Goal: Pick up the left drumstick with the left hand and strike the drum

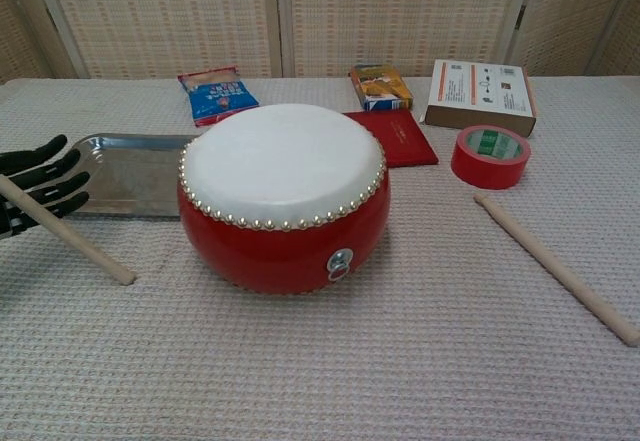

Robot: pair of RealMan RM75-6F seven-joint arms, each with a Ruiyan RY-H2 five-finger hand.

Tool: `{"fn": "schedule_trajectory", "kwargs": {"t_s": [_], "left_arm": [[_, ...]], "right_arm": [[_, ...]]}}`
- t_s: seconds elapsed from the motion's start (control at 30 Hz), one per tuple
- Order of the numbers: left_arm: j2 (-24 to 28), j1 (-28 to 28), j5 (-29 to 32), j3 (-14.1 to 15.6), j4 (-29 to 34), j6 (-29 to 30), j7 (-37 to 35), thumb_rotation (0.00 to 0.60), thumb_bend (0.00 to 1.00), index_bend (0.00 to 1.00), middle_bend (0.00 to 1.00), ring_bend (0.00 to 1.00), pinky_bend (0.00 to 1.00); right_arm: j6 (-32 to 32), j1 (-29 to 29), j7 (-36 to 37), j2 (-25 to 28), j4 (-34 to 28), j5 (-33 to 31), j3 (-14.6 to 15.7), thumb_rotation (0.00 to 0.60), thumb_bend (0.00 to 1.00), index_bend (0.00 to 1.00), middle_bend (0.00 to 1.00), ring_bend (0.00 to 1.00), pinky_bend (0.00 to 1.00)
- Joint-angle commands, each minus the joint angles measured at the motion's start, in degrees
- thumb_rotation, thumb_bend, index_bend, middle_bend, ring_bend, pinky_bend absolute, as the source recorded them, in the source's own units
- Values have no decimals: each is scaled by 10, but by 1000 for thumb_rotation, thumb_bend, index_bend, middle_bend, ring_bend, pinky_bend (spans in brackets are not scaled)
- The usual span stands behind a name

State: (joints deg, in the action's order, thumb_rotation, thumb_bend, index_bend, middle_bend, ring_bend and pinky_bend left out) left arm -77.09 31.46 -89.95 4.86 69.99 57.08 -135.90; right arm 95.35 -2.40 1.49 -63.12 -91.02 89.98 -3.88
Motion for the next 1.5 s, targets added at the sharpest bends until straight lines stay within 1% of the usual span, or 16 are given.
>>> {"fn": "schedule_trajectory", "kwargs": {"t_s": [0.03,0.13,0.2,0.33,0.43,0.63,0.77,0.83,0.93,1.07,1.2,1.37,1.5], "left_arm": [[-3,1,7,-5,7,-5,7,600,377,334,389,321,384],[-6,0,14,-9,12,-8,25,600,377,333,405,340,425],[-13,3,15,-13,25,-10,64,600,378,333,410,348,449],[-14,2,11,-15,46,-4,113,600,377,348,437,381,461],[-16,4,8,-13,56,-7,138,600,377,361,444,387,462],[-23,9,5,-16,66,-10,168,600,357,361,444,387,458],[-30,16,13,-21,70,-23,179,600,335,361,444,387,456],[-35,21,26,-28,69,-37,186,600,333,367,446,389,460],[-37,25,50,-41,70,-56,201,600,332,386,463,408,483],[-33,28,65,-51,80,-72,215,600,332,404,482,427,517],[-27,24,45,-46,87,-66,210,600,333,435,523,469,551],[-31,18,24,-38,84,-51,195,600,335,482,566,503,553],[-34,15,4,-28,78,-35,191,600,324,492,572,509,542]], "right_arm": [[0,0,1,0,1,-1,0,600,117,48,54,0,0],[-1,0,2,0,2,-1,0,600,117,48,54,0,0],[0,-1,5,0,3,-4,-1,600,117,48,54,0,0],[0,-2,9,0,7,-3,-1,600,117,48,54,0,0],[-1,-2,11,0,9,-5,-1,600,118,48,54,0,0],[-1,-2,16,1,12,-4,-2,600,117,48,54,0,0],[-2,-1,19,1,14,-5,-2,600,117,48,54,0,0],[-3,-1,21,2,16,-5,-2,600,117,48,54,0,0],[-4,0,23,1,18,-6,-3,600,117,49,54,0,0],[-6,0,26,0,20,-8,-3,600,117,52,54,0,0],[-6,0,28,-1,23,-9,-4,600,118,52,54,0,0],[-5,1,26,0,22,-5,-4,600,117,52,54,0,0],[-3,1,24,0,20,-4,-4,600,117,55,54,0,0]]}}
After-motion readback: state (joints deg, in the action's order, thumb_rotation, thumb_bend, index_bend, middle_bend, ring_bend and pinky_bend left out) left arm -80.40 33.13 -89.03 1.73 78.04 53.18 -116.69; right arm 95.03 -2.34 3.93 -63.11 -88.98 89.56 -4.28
